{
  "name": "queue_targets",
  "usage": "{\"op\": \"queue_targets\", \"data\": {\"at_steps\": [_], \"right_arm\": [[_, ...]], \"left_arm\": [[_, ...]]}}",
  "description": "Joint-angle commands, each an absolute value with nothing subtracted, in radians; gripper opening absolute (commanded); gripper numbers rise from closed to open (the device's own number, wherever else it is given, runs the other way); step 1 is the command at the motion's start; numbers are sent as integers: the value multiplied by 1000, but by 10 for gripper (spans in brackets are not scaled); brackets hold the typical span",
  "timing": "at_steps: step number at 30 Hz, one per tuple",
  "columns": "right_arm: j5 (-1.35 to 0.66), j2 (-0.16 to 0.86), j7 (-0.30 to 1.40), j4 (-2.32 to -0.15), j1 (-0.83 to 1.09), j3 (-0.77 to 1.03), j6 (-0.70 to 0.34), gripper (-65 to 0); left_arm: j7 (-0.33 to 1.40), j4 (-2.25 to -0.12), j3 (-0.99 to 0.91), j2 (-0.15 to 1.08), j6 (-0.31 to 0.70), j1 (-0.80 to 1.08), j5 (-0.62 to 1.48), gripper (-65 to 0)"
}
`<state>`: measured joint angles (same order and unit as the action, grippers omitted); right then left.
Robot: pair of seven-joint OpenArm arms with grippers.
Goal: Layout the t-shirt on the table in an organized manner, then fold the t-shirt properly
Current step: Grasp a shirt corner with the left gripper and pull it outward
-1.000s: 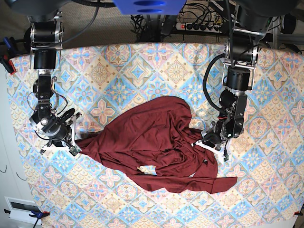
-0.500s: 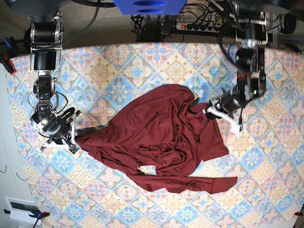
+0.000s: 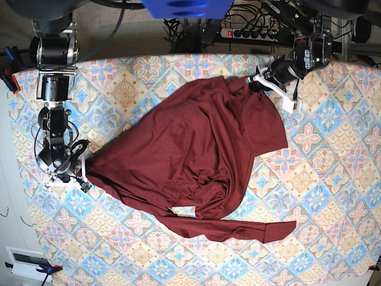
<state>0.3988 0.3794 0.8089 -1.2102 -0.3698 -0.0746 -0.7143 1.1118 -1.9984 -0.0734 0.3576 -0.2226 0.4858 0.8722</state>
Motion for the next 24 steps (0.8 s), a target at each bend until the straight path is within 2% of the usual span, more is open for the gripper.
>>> {"op": "queue_targets", "data": {"at_steps": [1, 8, 17, 20, 24], "right_arm": [[441, 398, 814, -1219, -401, -58, -698, -650], [587, 397, 814, -1207, -400, 119, -698, -650], [607, 397, 820, -1237, -394, 143, -698, -637], [607, 397, 820, -1242, -375, 143, -698, -587], [607, 397, 820, -1247, -325, 143, -698, -549]], "left_arm": [[1107, -2017, -77, 371, -220, 496, 881, -650], [1182, -2017, -79, 403, -220, 539, 932, -650], [1231, -2015, -77, 453, -220, 495, 943, -650], [1268, -2017, -81, 460, -217, 469, 946, -597], [1296, -2017, -85, 509, -137, 453, 1012, -528]]}}
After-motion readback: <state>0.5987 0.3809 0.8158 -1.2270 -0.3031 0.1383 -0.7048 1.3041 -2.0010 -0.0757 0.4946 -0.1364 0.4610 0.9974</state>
